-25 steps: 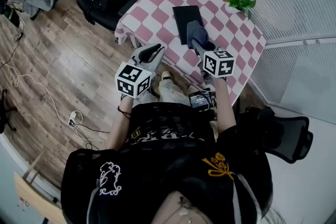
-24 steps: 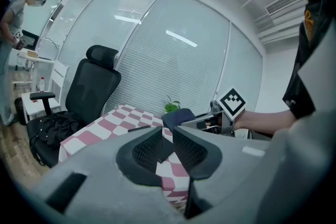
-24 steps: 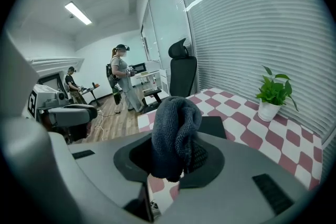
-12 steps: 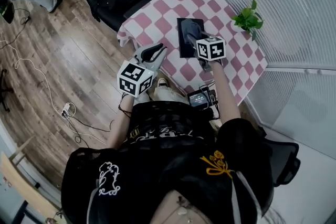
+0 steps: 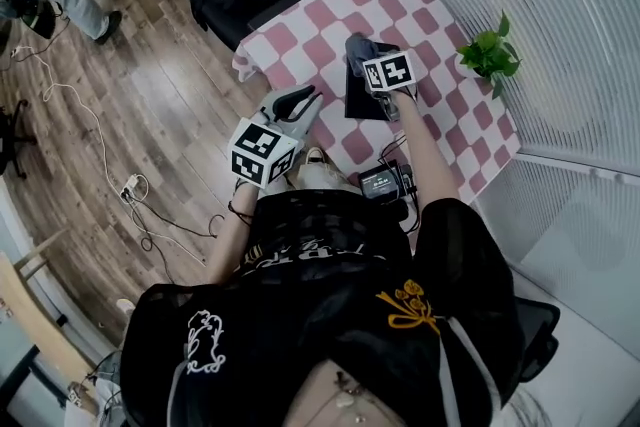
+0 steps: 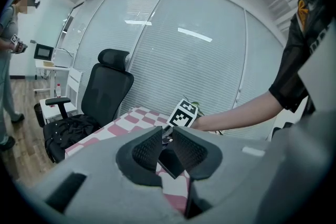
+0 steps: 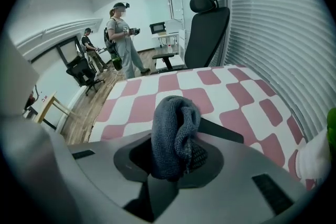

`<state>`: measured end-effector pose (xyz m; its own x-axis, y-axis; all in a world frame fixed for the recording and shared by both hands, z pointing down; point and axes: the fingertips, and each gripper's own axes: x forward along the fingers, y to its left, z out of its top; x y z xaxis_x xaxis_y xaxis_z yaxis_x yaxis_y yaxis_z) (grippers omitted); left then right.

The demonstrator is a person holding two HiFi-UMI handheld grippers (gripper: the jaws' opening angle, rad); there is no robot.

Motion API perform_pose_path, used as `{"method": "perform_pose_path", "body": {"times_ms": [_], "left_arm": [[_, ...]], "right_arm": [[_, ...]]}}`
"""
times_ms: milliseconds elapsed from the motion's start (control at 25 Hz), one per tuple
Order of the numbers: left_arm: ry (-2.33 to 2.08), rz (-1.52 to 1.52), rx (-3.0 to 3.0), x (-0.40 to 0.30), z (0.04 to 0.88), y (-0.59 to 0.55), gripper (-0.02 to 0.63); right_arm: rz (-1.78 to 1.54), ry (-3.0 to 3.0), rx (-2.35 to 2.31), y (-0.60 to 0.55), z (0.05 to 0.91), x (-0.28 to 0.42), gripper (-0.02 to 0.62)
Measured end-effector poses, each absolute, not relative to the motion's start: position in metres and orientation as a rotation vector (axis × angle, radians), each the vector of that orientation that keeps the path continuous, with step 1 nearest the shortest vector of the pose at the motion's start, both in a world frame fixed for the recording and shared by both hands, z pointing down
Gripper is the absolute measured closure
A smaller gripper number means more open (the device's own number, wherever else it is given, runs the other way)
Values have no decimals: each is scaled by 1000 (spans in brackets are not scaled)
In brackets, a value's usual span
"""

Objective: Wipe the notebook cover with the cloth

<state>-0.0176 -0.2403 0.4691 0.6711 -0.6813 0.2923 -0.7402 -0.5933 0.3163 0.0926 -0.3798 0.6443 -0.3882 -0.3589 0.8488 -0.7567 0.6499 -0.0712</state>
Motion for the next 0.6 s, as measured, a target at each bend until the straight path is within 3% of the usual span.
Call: {"method": "perform_pose_path", "body": {"times_ms": [600], "left_arm": [[-1062, 227, 2478, -2, 478, -239, 543]], "right_arm": [[692, -2023, 823, -321, 658, 105, 508]]}}
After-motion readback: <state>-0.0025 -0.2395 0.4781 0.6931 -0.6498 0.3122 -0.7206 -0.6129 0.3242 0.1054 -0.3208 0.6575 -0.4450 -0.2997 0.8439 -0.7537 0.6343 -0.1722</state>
